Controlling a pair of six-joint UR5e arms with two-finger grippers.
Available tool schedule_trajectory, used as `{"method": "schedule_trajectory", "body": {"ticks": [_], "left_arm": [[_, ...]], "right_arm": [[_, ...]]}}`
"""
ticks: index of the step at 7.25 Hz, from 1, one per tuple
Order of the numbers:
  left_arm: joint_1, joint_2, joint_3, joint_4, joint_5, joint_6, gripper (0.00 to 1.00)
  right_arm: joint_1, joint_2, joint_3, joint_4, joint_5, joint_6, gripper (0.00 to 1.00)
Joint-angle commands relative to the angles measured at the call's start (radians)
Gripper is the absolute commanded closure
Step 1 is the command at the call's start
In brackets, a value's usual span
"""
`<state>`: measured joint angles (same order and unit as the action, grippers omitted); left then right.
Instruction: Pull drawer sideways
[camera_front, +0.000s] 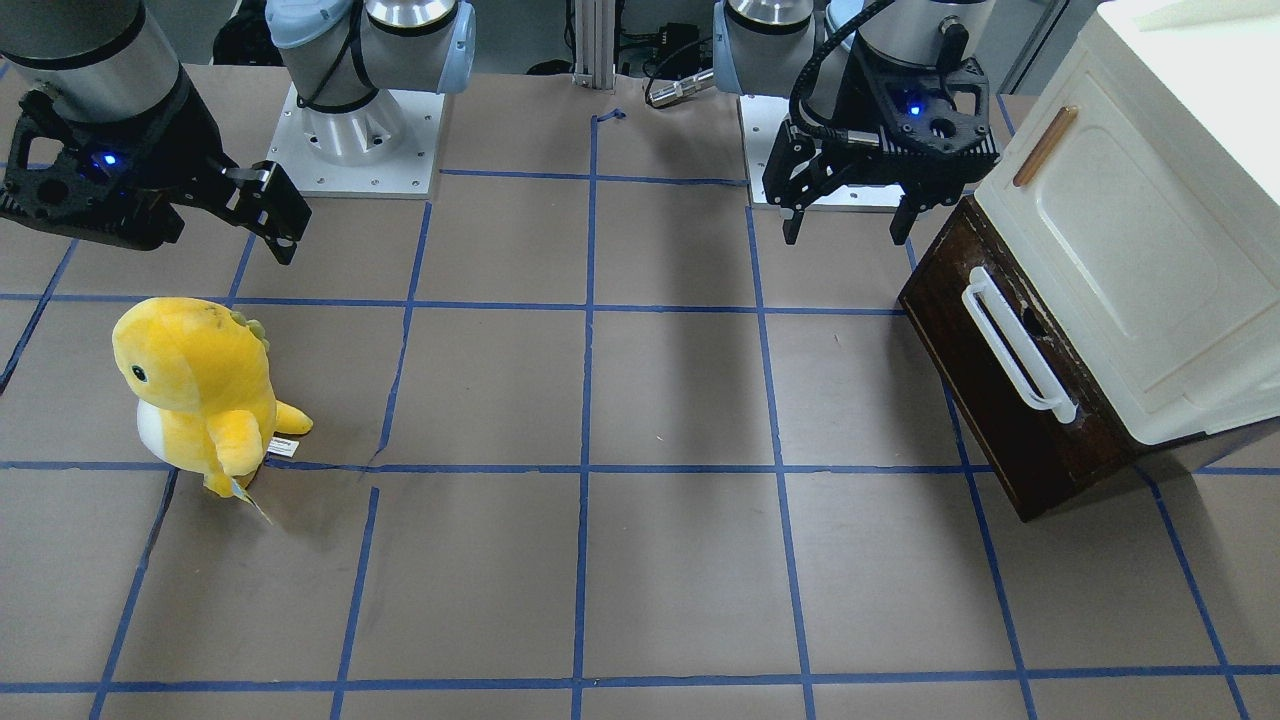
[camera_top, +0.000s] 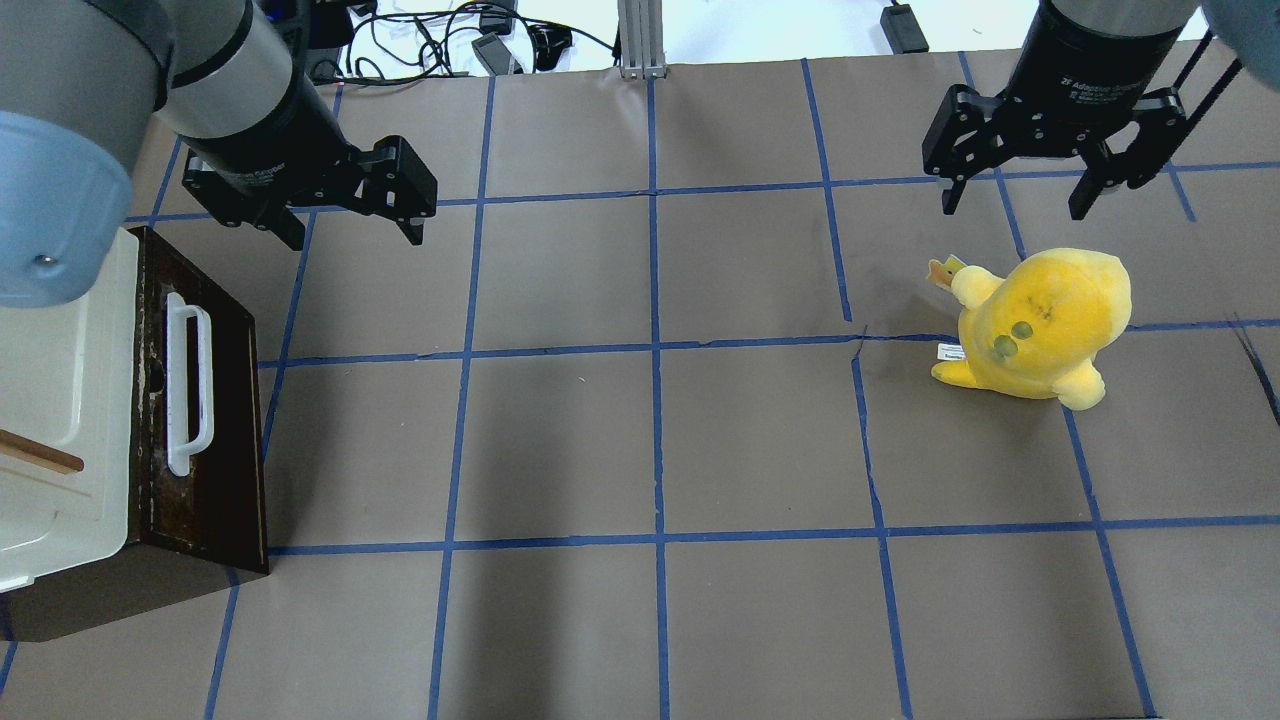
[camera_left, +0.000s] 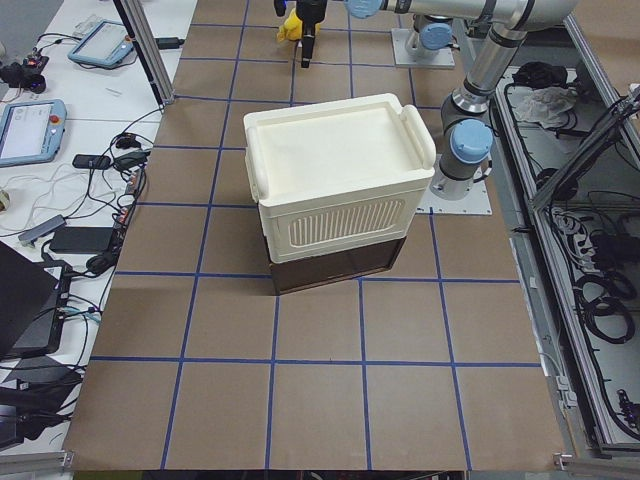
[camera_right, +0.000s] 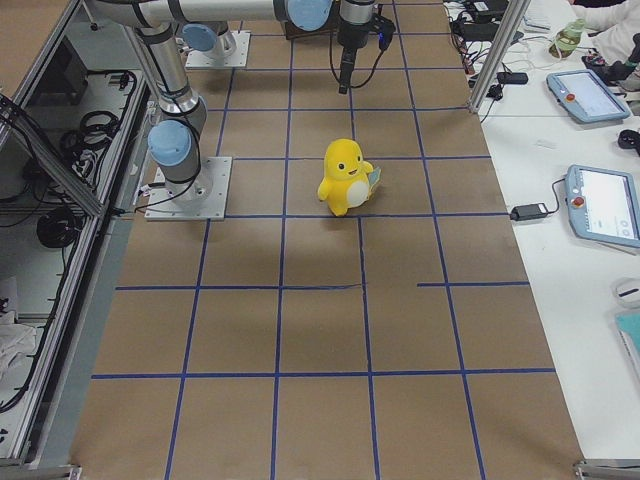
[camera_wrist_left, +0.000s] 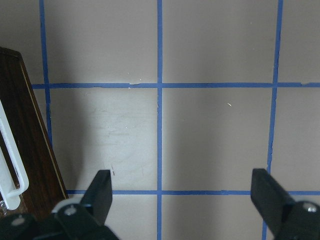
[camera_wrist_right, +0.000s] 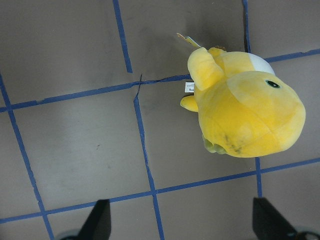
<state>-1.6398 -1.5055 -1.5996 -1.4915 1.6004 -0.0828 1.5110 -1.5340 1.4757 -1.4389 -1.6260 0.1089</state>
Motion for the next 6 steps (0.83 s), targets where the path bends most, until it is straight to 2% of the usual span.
{"method": "schedule_trajectory", "body": {"ticks": [1, 6], "left_arm": [[0.0, 0.002, 0.0, 0.0, 0.003, 0.0, 0.0], [0.001, 0.002, -0.003, -0.004, 0.028, 0.014, 0.0]], "right_arm": [[0.0, 0.0, 0.0, 0.0, 0.0, 0.0, 0.0], [0.0, 0.0, 0.0, 0.0, 0.0, 0.0, 0.0]]}}
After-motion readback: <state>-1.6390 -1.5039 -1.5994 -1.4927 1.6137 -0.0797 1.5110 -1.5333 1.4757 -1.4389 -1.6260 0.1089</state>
